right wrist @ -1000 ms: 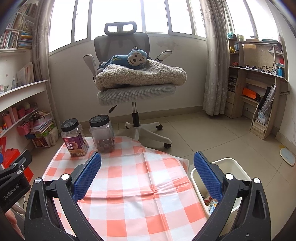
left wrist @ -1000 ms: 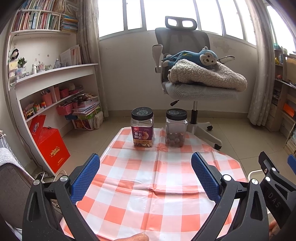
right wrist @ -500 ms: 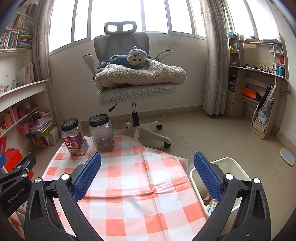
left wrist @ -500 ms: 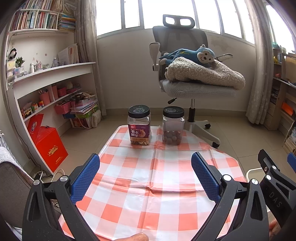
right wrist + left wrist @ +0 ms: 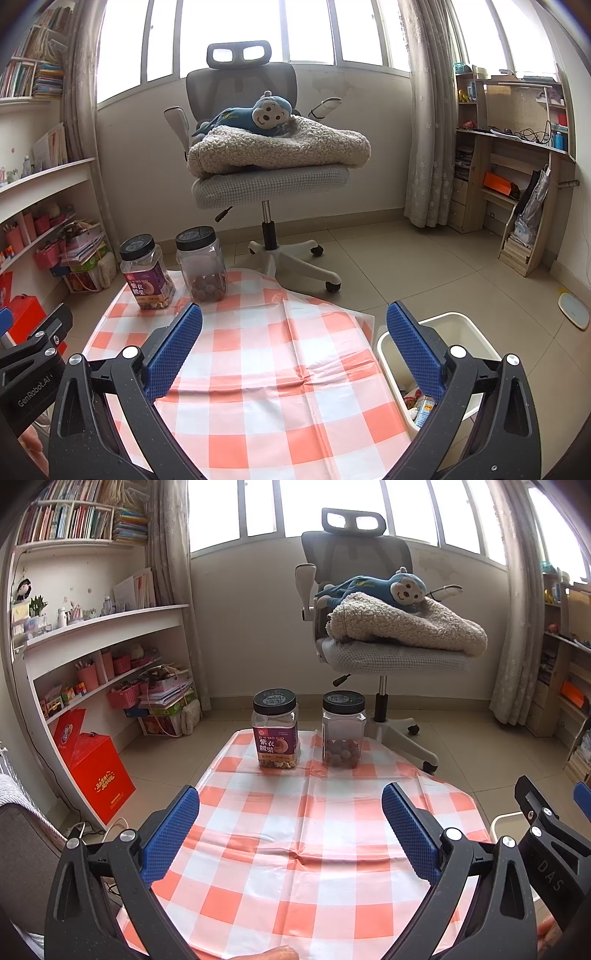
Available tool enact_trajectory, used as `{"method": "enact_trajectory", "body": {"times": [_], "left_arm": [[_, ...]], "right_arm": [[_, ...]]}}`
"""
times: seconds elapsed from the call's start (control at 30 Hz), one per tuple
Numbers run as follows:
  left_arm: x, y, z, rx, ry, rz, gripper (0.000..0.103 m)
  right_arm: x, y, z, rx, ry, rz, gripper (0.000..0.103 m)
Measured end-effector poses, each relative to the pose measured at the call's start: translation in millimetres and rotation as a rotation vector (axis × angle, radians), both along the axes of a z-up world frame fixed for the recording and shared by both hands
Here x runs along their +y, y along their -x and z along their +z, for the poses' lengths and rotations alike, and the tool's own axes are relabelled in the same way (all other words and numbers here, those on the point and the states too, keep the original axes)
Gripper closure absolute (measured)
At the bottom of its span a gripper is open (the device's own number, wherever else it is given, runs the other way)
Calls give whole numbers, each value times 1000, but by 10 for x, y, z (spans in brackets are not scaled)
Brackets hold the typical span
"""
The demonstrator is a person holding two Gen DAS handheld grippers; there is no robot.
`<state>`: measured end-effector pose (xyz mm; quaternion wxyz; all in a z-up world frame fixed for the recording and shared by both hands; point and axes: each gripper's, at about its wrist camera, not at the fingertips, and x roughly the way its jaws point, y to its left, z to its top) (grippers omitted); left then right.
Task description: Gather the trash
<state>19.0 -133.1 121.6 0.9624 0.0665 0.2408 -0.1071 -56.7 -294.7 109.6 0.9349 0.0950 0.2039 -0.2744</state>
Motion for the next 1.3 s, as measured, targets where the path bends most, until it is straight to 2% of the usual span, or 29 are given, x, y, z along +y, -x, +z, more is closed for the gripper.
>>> {"method": "enact_trajectory", "body": {"times": [1.3], "left_arm": [[-9,1,-13,-2,1,-7,7]], "right_arm": [[-57,35,-43,10,-14,-4,7]]}}
